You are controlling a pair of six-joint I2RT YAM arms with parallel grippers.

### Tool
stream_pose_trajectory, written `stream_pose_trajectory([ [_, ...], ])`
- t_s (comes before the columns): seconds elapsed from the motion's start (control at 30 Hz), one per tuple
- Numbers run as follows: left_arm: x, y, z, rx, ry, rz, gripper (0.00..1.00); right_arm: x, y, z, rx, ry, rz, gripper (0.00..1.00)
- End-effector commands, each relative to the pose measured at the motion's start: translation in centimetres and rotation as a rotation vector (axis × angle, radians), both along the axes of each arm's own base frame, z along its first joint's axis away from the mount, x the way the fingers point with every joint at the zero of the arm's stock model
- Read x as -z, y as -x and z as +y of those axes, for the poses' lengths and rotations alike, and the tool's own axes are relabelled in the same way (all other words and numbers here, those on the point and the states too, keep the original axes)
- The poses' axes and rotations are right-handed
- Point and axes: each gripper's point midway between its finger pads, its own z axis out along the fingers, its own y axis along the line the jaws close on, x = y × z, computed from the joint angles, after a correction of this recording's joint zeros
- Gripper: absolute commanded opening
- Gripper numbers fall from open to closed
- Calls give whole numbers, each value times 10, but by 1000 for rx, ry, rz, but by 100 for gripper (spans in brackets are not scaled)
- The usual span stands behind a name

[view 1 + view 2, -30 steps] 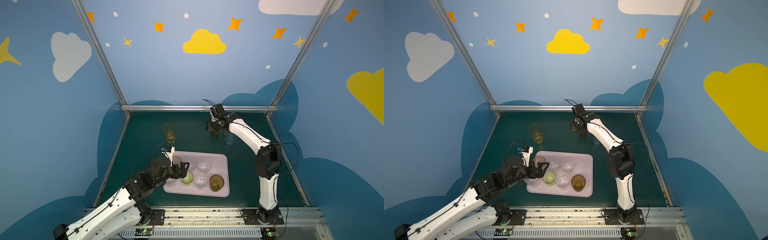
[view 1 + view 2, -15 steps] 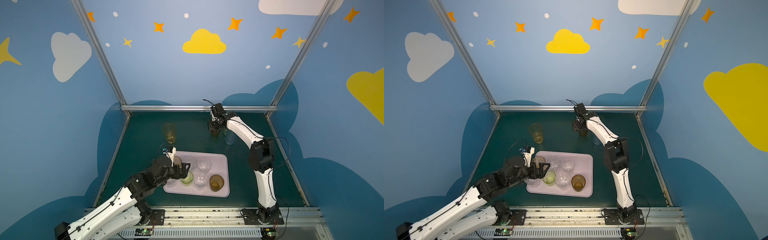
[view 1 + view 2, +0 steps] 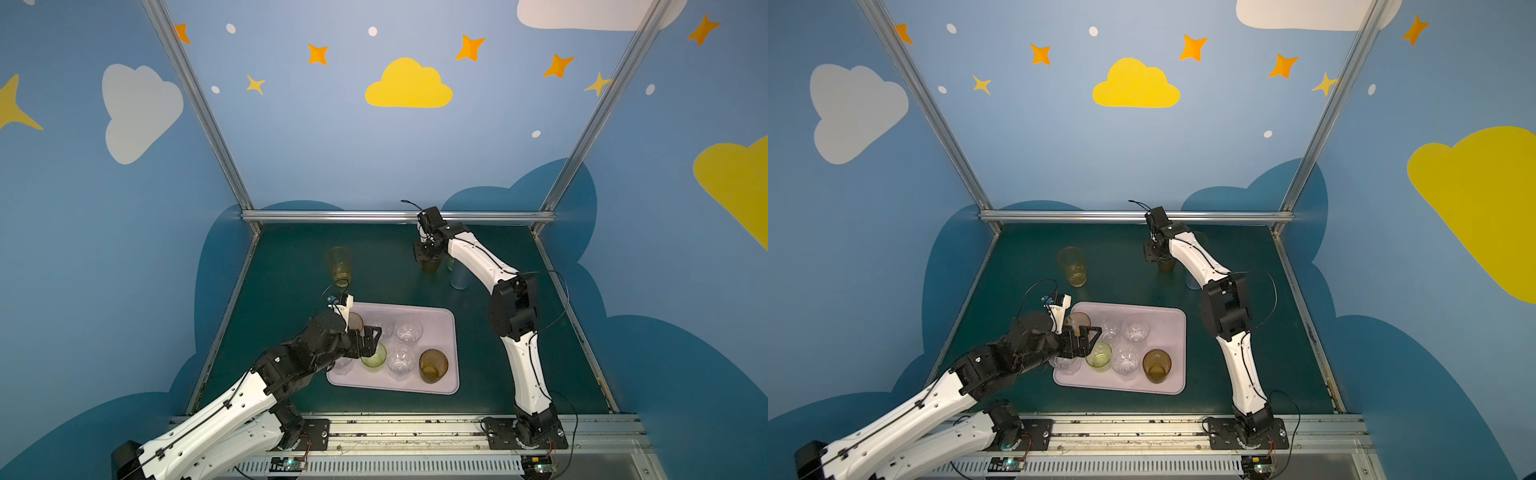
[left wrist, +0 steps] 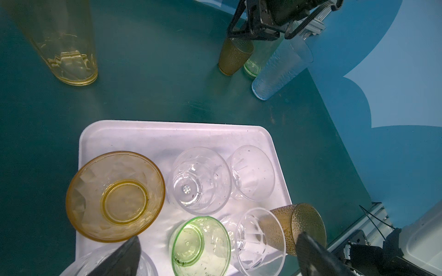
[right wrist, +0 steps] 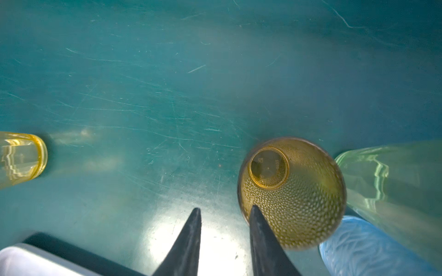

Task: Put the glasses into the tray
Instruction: 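Lower the right gripper onto the second gold textured glass rim and close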

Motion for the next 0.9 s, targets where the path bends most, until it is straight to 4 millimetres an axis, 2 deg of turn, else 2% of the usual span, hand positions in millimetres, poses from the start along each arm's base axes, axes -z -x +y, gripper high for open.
stream_pose_trajectory([
  [0.0, -3, -3, 0, -12, 13, -9, 100, 3, -5, -6, 4, 29, 1, 31],
  [0.27, 0, -5, -3, -8, 8, 3, 100, 16, -10, -12, 10, 78, 13, 27],
  [0.67, 1, -7, -3, -15, -1, 1, 100, 29, -13, -8, 2, 80, 27, 21],
  [0.87, 3, -9, -3, -20, -19, 1, 100, 36, -12, -3, -4, 52, 46, 9],
])
